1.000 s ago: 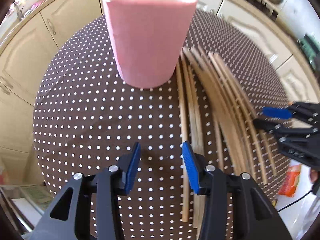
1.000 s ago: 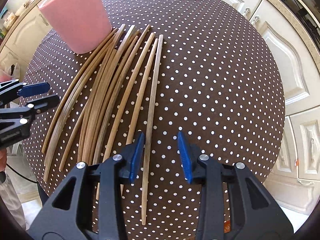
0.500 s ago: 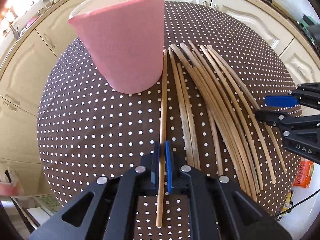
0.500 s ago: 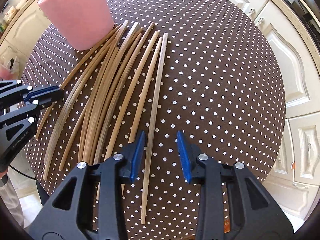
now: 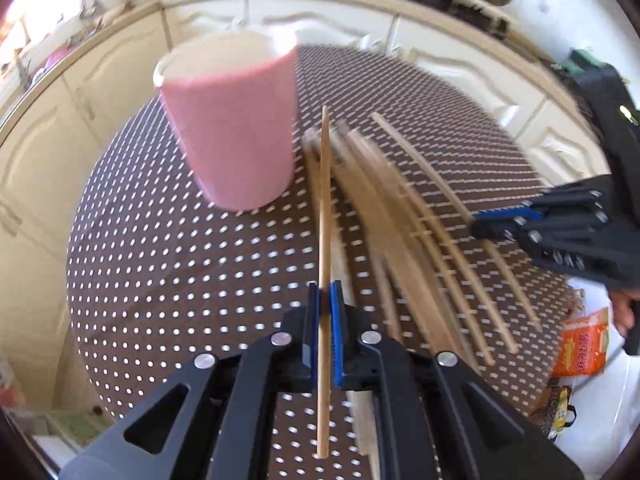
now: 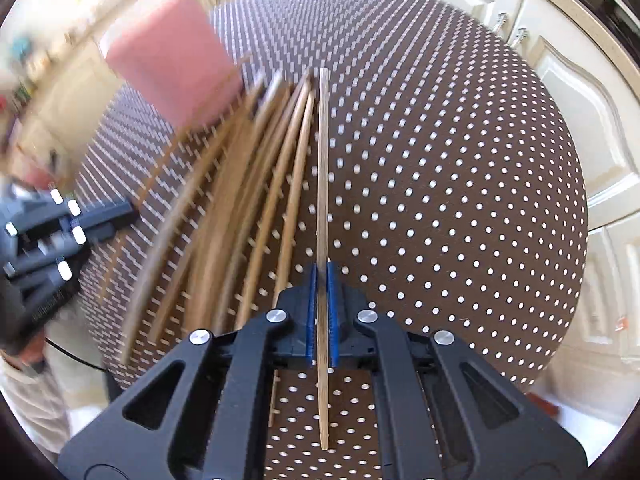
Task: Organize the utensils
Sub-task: 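Close the left gripper on one chopstick while the right gripper closes on another, then lift both held chopsticks upright and carry them over the pink cup, then open both grippers to drop the chopsticks into the cup, return to pile, then close the left gripper on a chopstick while the right gripper grasps another, then lift both chopsticks upright and carry them above the pink cup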
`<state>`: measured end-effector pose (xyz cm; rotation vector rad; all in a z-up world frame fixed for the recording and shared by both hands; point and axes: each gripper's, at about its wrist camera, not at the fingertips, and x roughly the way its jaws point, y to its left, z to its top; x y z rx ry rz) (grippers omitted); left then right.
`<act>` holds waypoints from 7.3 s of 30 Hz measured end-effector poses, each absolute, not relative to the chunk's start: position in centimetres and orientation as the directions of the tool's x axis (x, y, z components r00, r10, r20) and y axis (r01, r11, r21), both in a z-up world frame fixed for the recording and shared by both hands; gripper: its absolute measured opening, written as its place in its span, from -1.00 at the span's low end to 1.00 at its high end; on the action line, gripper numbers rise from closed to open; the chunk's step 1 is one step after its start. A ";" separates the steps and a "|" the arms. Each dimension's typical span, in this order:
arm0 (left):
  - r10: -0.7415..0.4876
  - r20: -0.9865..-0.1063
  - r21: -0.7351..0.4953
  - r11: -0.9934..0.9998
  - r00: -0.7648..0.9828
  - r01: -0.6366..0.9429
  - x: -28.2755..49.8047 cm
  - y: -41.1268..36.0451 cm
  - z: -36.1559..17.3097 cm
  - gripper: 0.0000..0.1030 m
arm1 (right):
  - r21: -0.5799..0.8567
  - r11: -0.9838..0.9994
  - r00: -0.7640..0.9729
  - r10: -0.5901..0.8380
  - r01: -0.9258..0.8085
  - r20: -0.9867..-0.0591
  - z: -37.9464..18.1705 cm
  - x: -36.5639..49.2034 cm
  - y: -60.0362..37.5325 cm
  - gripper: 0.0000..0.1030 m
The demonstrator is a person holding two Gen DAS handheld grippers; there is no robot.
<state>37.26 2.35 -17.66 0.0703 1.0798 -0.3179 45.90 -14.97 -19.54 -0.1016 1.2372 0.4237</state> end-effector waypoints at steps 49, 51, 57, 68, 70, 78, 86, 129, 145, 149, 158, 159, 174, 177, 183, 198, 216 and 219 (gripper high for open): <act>-0.133 -0.308 -0.238 0.969 0.942 0.059 42.7 7.9 -11.9 -0.89 | 0.204 0.821 0.767 0.571 -0.534 -0.291 -11.2 48.4 -7.0 -0.88; -0.136 -0.320 -0.238 0.969 0.938 0.059 42.2 8.0 -12.2 -0.89 | 0.194 0.825 0.763 0.565 -0.531 -0.315 -11.6 48.0 -6.8 -0.88; -0.150 -0.379 -0.235 0.970 0.913 0.062 41.4 8.1 -12.8 -0.89 | 0.196 0.837 0.746 0.546 -0.512 -0.382 -12.8 47.6 -6.5 -0.88; -0.179 -0.439 -0.258 0.964 0.881 0.068 38.9 9.0 -12.4 -0.55 | 0.272 0.850 0.725 0.527 -0.452 -0.444 -12.6 46.9 -7.5 -0.83; -0.182 -0.440 -0.257 0.964 0.880 0.071 38.1 9.1 -12.2 -0.50 | 0.275 0.852 0.726 0.523 -0.445 -0.447 -12.3 46.3 -7.8 -0.80; -0.209 -0.507 -0.233 0.967 0.836 0.100 35.6 8.7 -11.7 -0.45 | 0.240 0.862 0.706 0.504 -0.446 -0.498 -11.5 43.7 -9.1 -0.75; -0.218 -0.723 -0.116 0.974 0.655 0.197 35.1 4.6 -14.4 -0.44 | 0.201 0.894 0.618 0.425 -0.401 -0.661 -13.6 42.0 -12.0 -0.67; -0.063 -0.910 0.021 0.980 0.410 0.196 38.5 -3.9 -20.4 -0.42 | 0.113 0.930 0.382 0.251 -0.349 -0.889 -21.1 43.7 -14.9 -0.13; -0.084 -0.905 0.009 0.976 0.417 0.217 39.1 -1.9 -21.3 -0.53 | -0.038 0.900 0.309 0.109 -0.434 -0.945 -21.8 45.3 -10.7 -0.43; -0.098 -0.902 0.003 0.972 0.421 0.234 38.9 -2.1 -21.6 -0.89 | -0.038 0.887 0.254 0.091 -0.460 -0.963 -21.9 46.0 -9.9 -0.57; -0.132 -0.898 -0.042 0.975 0.420 0.216 38.7 -1.4 -21.6 -0.90 | 0.034 0.912 0.207 0.129 -0.409 -0.970 -21.8 48.9 -11.5 -0.89; -0.147 -0.892 -0.058 0.975 0.428 0.215 38.5 -1.2 -21.3 -0.90 | 0.046 0.915 0.214 0.143 -0.401 -0.966 -21.8 48.9 -12.1 -0.89; -0.308 -0.753 -0.107 0.929 0.581 0.354 31.9 -1.3 -14.5 -0.90 | 0.304 0.880 0.393 0.442 -0.366 -0.806 -16.3 43.8 -19.7 -0.89; -0.326 -0.720 -0.107 0.924 0.613 0.366 31.1 -1.3 -12.9 -0.90 | 0.336 0.860 0.416 0.486 -0.383 -0.769 -14.8 43.3 -20.2 -0.89; -0.351 -0.637 -0.130 0.926 0.687 0.354 30.9 -1.9 -10.7 -0.90 | 0.387 0.822 0.476 0.561 -0.419 -0.677 -12.1 42.2 -19.6 -0.89; -0.229 -0.333 -0.188 0.967 0.915 0.174 34.7 4.6 -5.6 -0.90 | 0.360 0.790 0.685 0.611 -0.496 -0.397 -7.5 44.4 -11.7 -0.88; -0.100 -0.171 -0.283 0.958 0.980 0.049 43.3 7.6 -7.7 -0.90 | 0.280 0.810 0.801 0.572 -0.516 -0.177 -8.2 50.4 -7.1 -0.89; -0.094 -0.169 -0.280 0.959 0.981 0.043 44.0 7.4 -8.5 -0.90 | 0.267 0.809 0.799 0.575 -0.524 -0.175 -9.0 50.6 -6.9 -0.89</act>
